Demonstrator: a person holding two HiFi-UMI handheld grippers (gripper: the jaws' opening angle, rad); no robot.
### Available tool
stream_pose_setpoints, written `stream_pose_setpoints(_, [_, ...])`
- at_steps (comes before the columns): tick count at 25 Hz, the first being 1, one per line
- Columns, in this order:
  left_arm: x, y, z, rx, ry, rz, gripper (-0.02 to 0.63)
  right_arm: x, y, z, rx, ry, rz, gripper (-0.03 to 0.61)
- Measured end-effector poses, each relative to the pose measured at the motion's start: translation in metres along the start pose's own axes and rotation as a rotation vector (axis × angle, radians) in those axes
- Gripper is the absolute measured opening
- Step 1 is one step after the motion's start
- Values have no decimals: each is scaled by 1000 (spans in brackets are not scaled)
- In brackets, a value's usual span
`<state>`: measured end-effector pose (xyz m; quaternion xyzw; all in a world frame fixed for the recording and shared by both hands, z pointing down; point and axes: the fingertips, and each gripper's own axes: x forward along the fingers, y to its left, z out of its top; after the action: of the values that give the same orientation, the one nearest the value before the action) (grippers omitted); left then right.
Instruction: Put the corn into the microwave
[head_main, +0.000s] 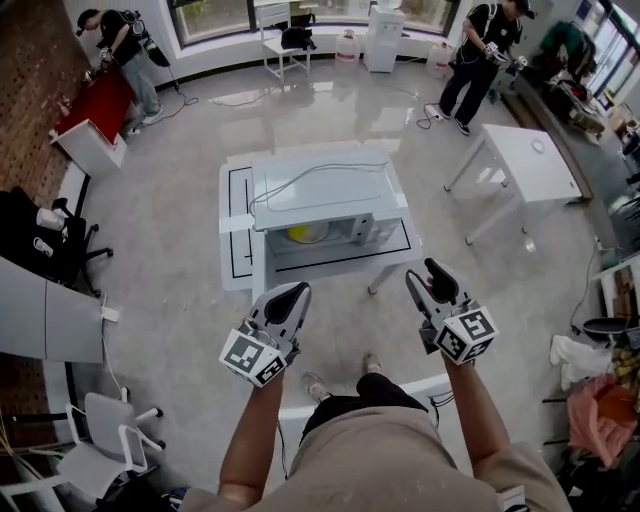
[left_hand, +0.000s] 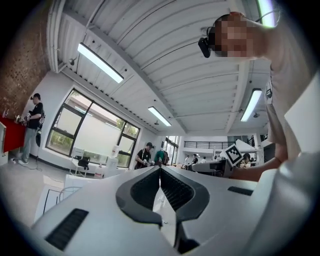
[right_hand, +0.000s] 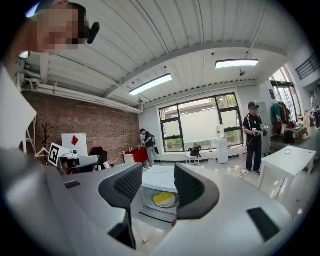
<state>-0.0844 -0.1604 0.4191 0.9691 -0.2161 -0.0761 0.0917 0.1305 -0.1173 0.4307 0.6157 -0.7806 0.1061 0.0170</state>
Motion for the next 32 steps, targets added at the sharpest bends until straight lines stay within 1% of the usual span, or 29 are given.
stream_pose_setpoints(2, [5,-12,3,18,12,-23,2,-7,-5,2,-7,-21,2,206])
stream_pose_setpoints(4, [10,-20,2,18,27,-28,2,-12,-12,1,-20,-23,5,206])
stream_pose_setpoints(7, [15,-27,4,-31,-2,-22,2,-12,-33,-5,46,-13,13,206])
stream_pose_setpoints(9, [20,-31,3,-46,-11,-6,2,-12,-46,-8,55,-2,20,206])
stream_pose_setpoints(12, [27,-29,-11,-50,18,29,2,-11,-59,-17,12,28,26,206])
stream_pose_setpoints(16, [36,-15,-41,-33,74,72,2,-5,-74,-30,-46,63,26,206])
stream_pose_setpoints(18, [40,-9,-54,-41,98,95,2,-1,-79,-36,-33,68,35,206])
stream_pose_setpoints(21, [44,-7,-63,-59,99,113,3,3,-79,-39,22,58,72,206])
stream_pose_setpoints(24, [46,-7,-67,-63,104,123,2,7,-77,-40,31,60,105,206])
stream_pose_setpoints(27, [48,-6,-67,-60,113,133,3,9,-75,-43,27,71,117,206])
stream_pose_setpoints(29, [49,-6,-65,-52,116,137,2,8,-72,-44,-1,78,112,148])
stream_pose_setpoints(32, [52,-7,-65,-46,117,137,2,8,-69,-45,-40,69,103,126])
